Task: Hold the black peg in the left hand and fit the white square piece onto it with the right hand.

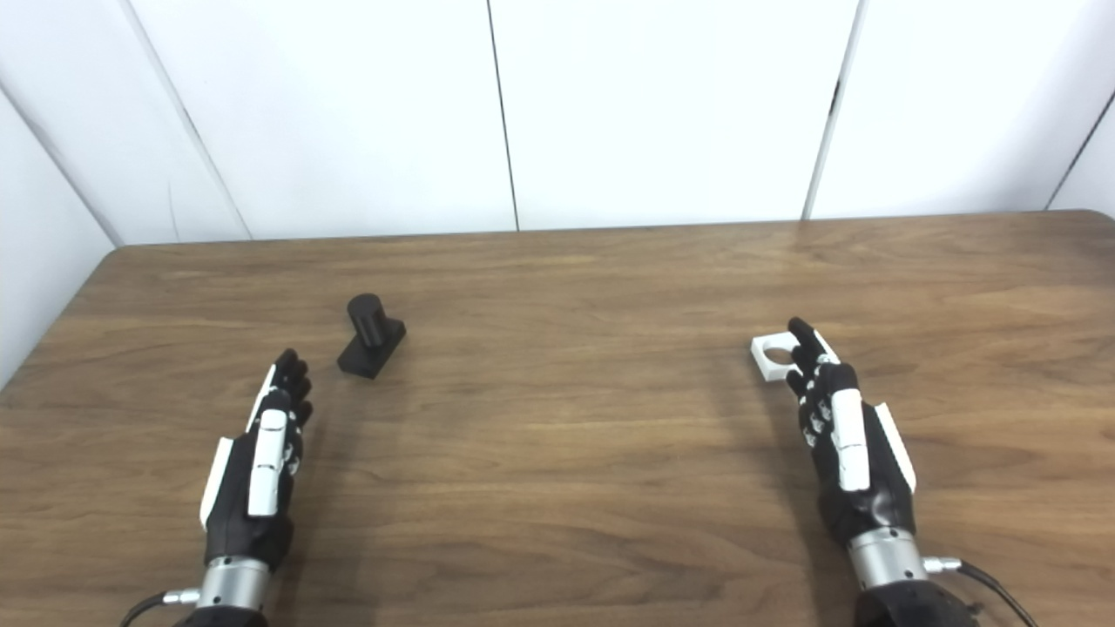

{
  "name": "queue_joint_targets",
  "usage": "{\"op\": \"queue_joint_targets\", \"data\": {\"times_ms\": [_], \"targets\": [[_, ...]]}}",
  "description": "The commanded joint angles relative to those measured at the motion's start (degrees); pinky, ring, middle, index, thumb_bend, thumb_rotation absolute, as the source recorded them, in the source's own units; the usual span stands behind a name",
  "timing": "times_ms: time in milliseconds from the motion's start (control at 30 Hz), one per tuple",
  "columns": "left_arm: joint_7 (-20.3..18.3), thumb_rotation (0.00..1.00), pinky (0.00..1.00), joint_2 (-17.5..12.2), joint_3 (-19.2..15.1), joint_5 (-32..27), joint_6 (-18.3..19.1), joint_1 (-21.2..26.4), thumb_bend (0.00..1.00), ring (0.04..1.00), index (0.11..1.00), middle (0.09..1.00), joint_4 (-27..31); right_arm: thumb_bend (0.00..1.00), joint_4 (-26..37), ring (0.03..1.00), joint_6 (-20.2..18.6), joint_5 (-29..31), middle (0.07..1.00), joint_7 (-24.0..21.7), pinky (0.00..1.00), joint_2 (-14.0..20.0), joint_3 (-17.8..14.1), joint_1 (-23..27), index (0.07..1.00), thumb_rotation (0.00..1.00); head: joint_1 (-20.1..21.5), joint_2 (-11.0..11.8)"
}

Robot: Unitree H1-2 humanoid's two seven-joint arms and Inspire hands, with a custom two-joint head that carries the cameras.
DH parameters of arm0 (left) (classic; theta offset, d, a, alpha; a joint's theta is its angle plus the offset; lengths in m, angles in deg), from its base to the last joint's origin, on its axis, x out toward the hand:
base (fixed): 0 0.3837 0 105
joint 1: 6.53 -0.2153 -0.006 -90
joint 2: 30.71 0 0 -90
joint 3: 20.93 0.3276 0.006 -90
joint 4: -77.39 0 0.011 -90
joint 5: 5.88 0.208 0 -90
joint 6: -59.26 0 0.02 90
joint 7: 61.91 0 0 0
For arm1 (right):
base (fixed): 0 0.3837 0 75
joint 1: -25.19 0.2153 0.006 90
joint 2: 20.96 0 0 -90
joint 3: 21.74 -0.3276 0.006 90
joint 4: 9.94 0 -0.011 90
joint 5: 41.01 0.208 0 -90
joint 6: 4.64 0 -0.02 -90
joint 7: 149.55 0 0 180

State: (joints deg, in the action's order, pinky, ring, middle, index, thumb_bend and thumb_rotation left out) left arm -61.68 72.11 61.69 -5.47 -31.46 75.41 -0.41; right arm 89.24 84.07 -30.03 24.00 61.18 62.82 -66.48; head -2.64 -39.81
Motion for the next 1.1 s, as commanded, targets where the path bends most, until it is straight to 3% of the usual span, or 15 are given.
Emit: {"op": "queue_joint_targets", "data": {"times_ms": [0,100,367,533,600,767,933,1067], "targets": [[1.68,0.86,1.0,-0.82,0.57,4.67,-0.11,-0.69,0.52,1.0,1.0,1.0,2.45,0.62,0.15,1.0,1.96,0.58,0.992,-0.21,1.0,-0.61,0.07,-0.2,0.926,0.99,-0.01,-0.04],[2.77,0.88,1.0,-0.93,0.89,9.24,2.07,-0.11,0.56,1.0,0.997,1.0,4.3,0.63,0.22,1.0,1.78,0.57,0.994,-0.29,1.0,-0.51,0.12,-0.26,0.925,0.99,-0.07,0.03],[3.17,0.85,1.0,-1.5,0.77,13.3,5.81,3.04,0.56,1.0,0.981,1.0,6.02,0.64,0.16,1.0,1.61,0.51,0.993,-0.29,1.0,-0.59,0.26,-0.26,0.93,0.98,-0.15,0.11],[2.97,0.84,1.0,-2.46,1.58,18.54,11.72,5.46,0.57,1.0,0.988,1.0,7.05,0.64,0.03,1.0,1.88,0.47,0.992,-0.31,1.0,-0.78,0.42,-0.2,0.929,0.98,-0.09,0.11],[3.25,0.81,0.98,-2.98,2.03,21.07,13.65,6.67,0.56,0.999,0.984,0.999,6.96,0.64,-0.16,1.0,2.17,0.47,0.989,-0.32,1.0,-0.89,0.46,-0.19,0.928,0.98,-0.08,0.17],[4.5,0.62,0.97,-3.77,3.1,26.64,17.22,10.43,0.6,0.984,0.95,0.983,4.92,0.65,-1.08,1.0,3.08,0.66,0.995,-0.59,1.0,-0.96,0.53,0.01,0.935,0.97,-0.03,0.25],[5.41,0.53,0.87,-5.94,6.13,34.99,21.05,13.67,0.69,0.97,0.89,0.957,1.03,0.65,-1.39,1.0,3.5,0.55,0.992,-0.39,1.0,-1.1,0.61,-0.11,0.932,0.96,0.21,0.37],[6.08,0.5,0.87,-7.16,8.11,39.32,23.02,15.49,0.72,0.975,0.874,0.949,-2.27,0.65,-1.12,1.0,3.23,0.33,0.991,-0.1,1.0,-1.18,0.7,-0.13,0.931,0.97,0.19,0.51]]}}
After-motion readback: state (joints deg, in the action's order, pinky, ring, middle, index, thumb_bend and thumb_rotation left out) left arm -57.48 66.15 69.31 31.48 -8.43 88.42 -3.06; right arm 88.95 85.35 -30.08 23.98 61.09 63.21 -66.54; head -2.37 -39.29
